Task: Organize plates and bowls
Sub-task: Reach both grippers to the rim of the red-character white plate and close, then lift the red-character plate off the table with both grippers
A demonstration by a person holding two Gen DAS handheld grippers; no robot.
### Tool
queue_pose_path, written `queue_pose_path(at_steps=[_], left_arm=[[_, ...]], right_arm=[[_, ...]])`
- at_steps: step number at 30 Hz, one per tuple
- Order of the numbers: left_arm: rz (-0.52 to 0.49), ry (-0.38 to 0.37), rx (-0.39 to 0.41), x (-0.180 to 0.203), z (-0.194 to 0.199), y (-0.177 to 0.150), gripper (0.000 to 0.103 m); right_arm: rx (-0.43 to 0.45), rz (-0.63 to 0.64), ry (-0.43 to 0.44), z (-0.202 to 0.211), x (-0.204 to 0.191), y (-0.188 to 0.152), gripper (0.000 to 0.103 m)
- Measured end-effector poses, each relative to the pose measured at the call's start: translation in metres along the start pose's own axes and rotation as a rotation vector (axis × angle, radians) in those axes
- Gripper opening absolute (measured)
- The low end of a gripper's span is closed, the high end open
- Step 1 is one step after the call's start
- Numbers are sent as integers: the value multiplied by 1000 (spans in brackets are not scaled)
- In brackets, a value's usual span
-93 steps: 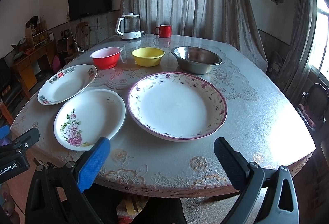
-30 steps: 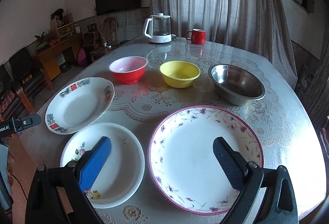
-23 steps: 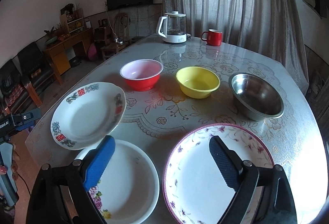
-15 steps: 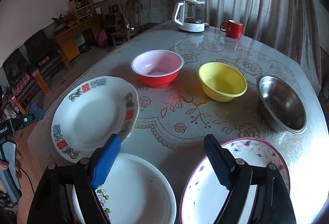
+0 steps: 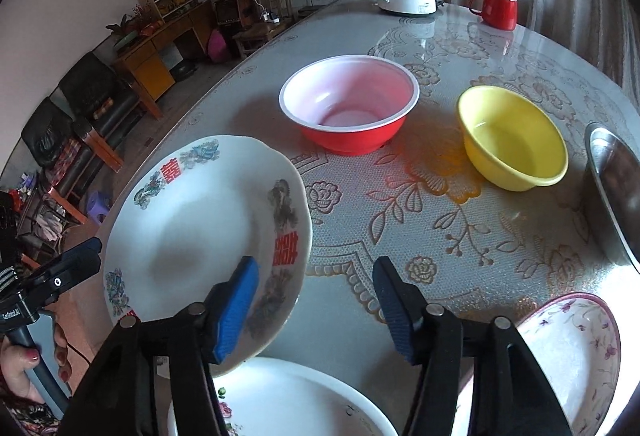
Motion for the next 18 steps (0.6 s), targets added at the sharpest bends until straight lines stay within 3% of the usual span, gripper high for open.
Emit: queue_pose_path(at_steps=[7, 10, 13, 15, 18], left_arm=[[-1, -3, 44, 0, 1, 8, 103], [5, -12, 38, 0, -3, 9, 103], [18, -1, 30, -2, -9, 8, 103], [24, 10, 20, -3, -13, 7, 101], [18, 16, -4, -2, -19, 6, 95]], right_arm=[[-33, -56, 31, -19, 5, 9, 55], [-46, -63, 35, -25, 5, 11, 55], [-61, -65, 42, -31, 4, 12, 45], [-69, -69, 49, -35, 3, 11, 44], [-73, -66, 50, -38, 2, 11, 42]])
Point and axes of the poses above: each gripper's, at about its wrist camera, not at the fingertips, and z roughly against the way its jaws point, x to its right, y to its top, the point moved 2 cm from there along -z, roughly the way its jaws point, and after that the axes turned 11 degrees about y, right-handed, at the moved point
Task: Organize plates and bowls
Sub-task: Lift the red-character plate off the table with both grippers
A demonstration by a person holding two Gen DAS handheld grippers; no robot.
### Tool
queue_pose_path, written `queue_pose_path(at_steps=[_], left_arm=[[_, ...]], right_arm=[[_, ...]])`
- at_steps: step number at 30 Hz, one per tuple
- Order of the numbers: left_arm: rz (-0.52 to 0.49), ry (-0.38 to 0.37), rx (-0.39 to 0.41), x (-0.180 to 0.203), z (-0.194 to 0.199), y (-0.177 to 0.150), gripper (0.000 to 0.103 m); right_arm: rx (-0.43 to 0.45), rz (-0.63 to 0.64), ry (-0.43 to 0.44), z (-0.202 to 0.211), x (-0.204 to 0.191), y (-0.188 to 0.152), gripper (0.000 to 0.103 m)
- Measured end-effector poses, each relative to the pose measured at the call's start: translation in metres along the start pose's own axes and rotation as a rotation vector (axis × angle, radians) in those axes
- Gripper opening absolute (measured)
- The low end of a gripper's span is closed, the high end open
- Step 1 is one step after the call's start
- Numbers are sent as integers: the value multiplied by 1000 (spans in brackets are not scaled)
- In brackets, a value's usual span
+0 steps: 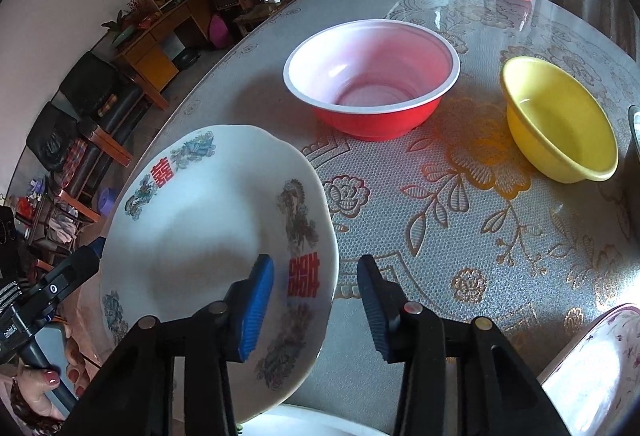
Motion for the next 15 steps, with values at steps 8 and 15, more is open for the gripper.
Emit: queue_pose_path(at_steps=[8, 15], left_arm=[[-19, -10, -29, 3, -8, -2, 85], [-39, -18, -50, 6, -15, -6, 65]], right_arm=[[-8, 4, 13, -11, -4, 3, 39], [-8, 11, 30, -15, -5, 3, 33]])
Point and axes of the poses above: each gripper's, at about its wrist camera, not at the fingertips, and z roughly against the way its jaws point, x to its right, y to its top, the point moved 2 cm from there along -z, roughly the way its jaws point, and after that the axes turned 11 degrees about y, right-handed, at the moved point
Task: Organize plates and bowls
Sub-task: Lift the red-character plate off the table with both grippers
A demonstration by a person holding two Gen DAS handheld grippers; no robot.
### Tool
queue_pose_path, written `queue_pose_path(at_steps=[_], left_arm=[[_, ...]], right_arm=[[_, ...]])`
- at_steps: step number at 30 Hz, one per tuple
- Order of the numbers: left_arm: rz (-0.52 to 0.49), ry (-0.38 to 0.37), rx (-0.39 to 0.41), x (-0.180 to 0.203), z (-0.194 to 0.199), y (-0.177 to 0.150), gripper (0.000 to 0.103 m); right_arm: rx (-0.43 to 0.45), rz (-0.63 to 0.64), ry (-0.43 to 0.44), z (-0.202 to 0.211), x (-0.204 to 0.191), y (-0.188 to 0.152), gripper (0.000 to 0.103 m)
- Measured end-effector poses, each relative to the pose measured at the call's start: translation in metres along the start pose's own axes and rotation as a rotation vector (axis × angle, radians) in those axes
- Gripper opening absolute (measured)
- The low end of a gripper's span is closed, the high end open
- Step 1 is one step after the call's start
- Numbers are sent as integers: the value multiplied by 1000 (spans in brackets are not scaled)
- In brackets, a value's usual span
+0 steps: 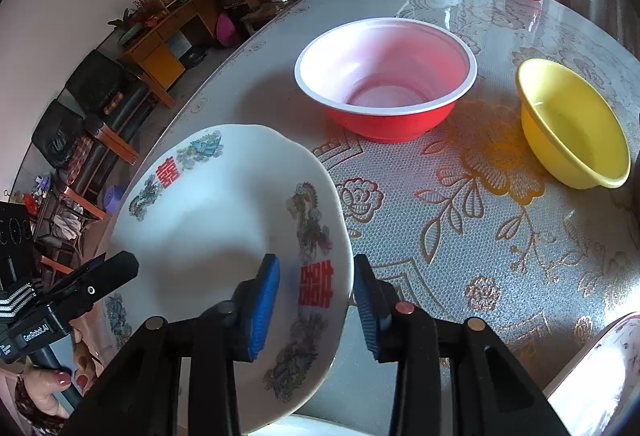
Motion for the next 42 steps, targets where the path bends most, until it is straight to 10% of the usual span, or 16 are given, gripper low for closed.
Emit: queue_pose_path(at_steps=[2, 9, 30, 37, 42], left_arm=[[-15, -15, -19, 3, -3, -1, 45], [-70, 8, -4, 3, -3, -2, 37], [-124, 49, 8, 6, -1, -7, 37], [-145, 25, 38, 6, 0, 7, 56], [-234, 114, 47, 11, -7, 10, 40]], right_arm=[[-6, -3, 7, -3, 0, 1, 31], [11, -5, 15, -5, 0, 1, 29], [41, 67, -6, 7, -11, 0, 27], [27, 47, 8, 1, -6, -4, 29], [28, 33, 12, -3, -5, -2, 29]])
Point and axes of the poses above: each gripper's, at about its wrist camera, not at the fingertips, and z roughly against the way its jaws point, x to its right, y to its top, the point moved 2 cm from there along -z, roughly the way its jaws point, and after that the axes turned 11 degrees about y, right-handed, at the moved point
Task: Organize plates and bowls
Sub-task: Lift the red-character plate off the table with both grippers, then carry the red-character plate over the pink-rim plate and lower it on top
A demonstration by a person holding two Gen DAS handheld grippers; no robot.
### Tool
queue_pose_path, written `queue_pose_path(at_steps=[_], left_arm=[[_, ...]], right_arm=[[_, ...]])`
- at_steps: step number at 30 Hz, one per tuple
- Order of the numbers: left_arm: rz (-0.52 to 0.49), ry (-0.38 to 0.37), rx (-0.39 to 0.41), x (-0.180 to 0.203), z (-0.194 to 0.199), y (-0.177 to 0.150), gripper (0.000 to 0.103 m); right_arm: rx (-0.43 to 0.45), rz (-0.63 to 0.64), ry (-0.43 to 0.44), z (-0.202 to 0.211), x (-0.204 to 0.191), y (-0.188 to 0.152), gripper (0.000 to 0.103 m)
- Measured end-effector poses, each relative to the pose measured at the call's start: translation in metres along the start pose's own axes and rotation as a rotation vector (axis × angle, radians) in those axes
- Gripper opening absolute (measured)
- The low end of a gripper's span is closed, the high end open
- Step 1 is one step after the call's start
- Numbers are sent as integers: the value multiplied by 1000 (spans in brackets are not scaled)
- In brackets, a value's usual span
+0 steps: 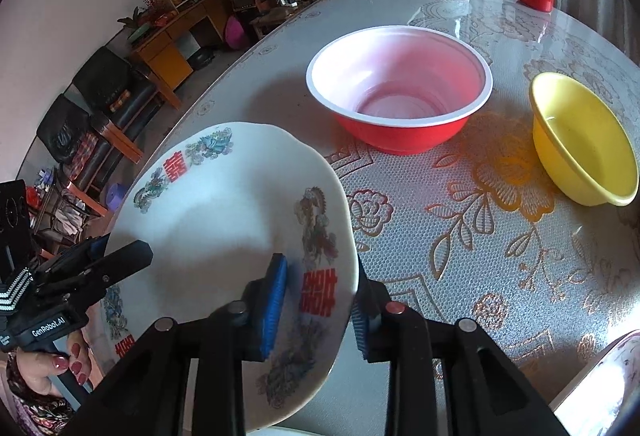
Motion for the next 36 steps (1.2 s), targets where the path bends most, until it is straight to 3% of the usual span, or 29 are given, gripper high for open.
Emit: queue_pose_path(at_steps=[4, 7, 10, 18, 36], left_arm=[[65, -36, -3, -12, 1, -2, 33], [34, 8, 24, -8, 5, -5, 33], [69, -15, 20, -10, 8, -5, 33], [66, -47, 67, 7, 34, 4, 33], [-29, -215, 178, 103, 95, 17, 33]], right_arm=[[16, 4, -6, 3, -3, -3, 28], [38, 53, -26, 8, -12, -5, 28], [54, 109, -57, 17, -24, -6, 28], [96, 80, -34, 45, -24, -9, 27], [266, -28, -42, 160, 13, -51, 27]])
Point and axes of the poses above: each gripper's, at about its wrist camera, not at the fingertips, and z roughly against the way its jaws point, x to its right, y to its top, the point moved 2 cm from there along -z, roughly the way its jaws point, and after that the axes turned 11 degrees about y, right-handed, at the moved point
